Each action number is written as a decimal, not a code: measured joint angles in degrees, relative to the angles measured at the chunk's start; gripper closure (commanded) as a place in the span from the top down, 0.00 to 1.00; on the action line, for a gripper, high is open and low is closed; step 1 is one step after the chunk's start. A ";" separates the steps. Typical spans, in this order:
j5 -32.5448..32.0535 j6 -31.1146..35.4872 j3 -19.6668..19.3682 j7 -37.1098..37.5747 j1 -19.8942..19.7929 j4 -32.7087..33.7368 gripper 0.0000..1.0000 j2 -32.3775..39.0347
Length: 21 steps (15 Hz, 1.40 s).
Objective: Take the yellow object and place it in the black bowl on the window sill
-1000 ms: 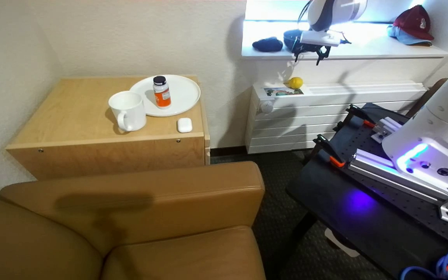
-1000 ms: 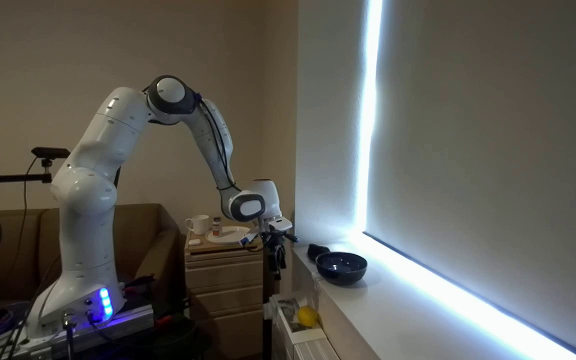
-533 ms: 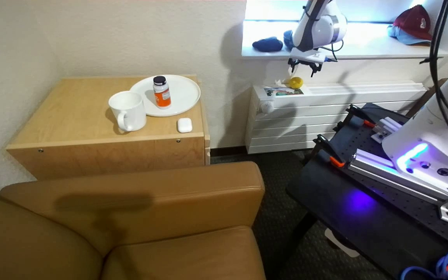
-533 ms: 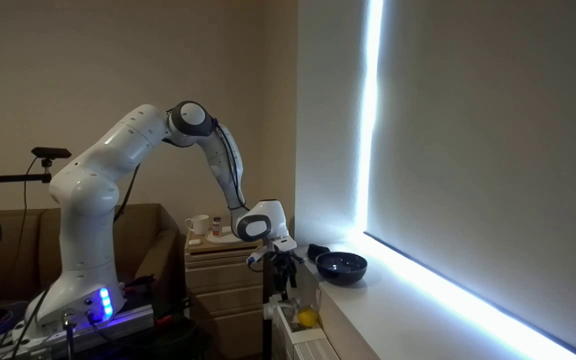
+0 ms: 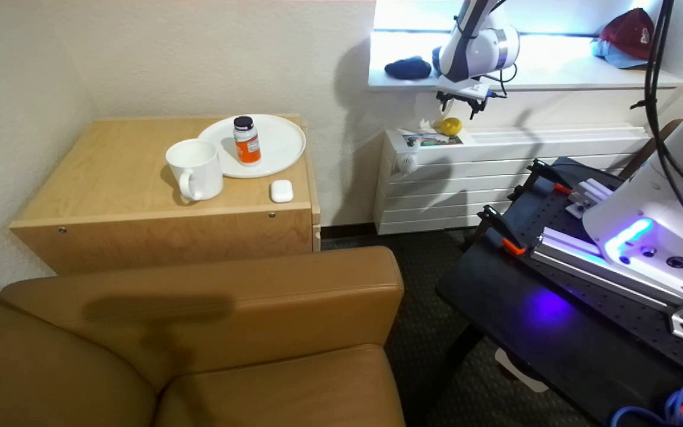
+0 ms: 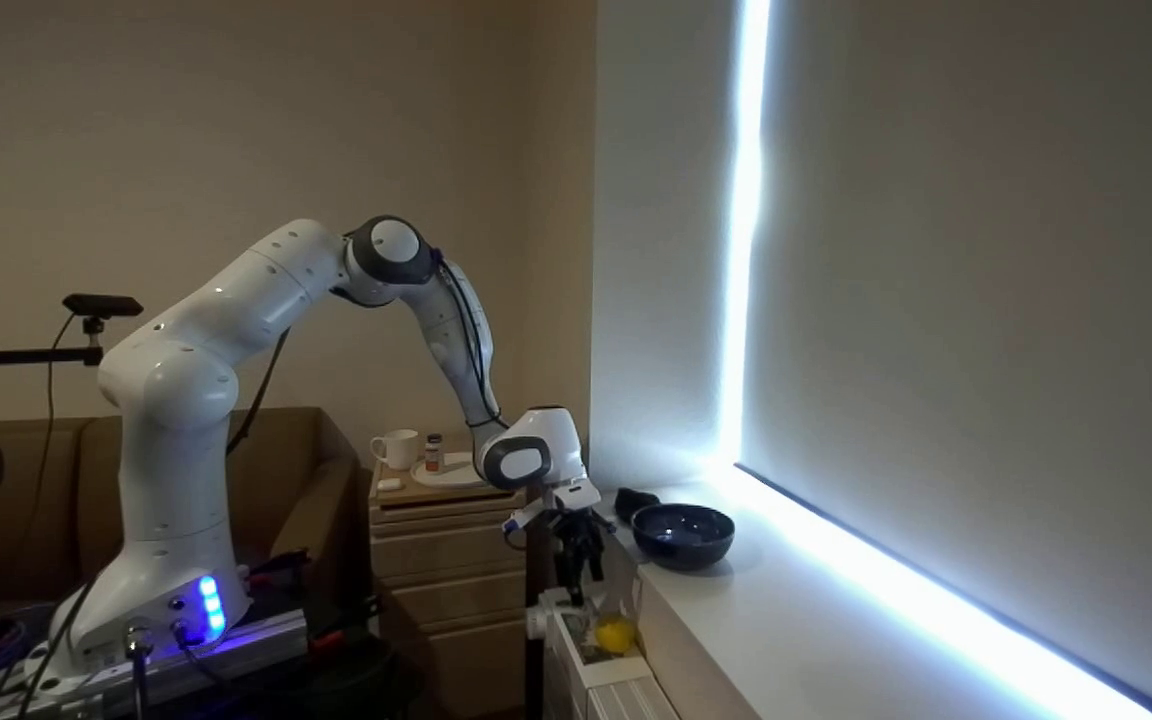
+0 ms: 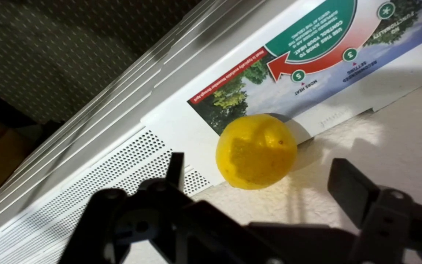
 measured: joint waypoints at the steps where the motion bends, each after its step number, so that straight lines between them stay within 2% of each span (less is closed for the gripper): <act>1: 0.18 0.00 -0.13 0.88 0.20 0.58 1.00 0.90; 9: 4.82 0.55 0.52 9.72 0.15 9.39 1.00 10.15; 16: 5.26 0.49 -1.78 17.43 -0.19 13.73 1.00 16.84; 17: 5.27 0.48 -2.15 18.56 -0.21 14.41 0.75 17.82; 18: 5.27 0.44 -2.38 19.47 -0.28 14.98 0.72 18.63; 20: 5.27 0.43 -2.55 20.89 -0.44 15.87 0.58 19.90; 21: 5.27 0.28 -2.69 21.44 -0.48 16.22 0.55 20.22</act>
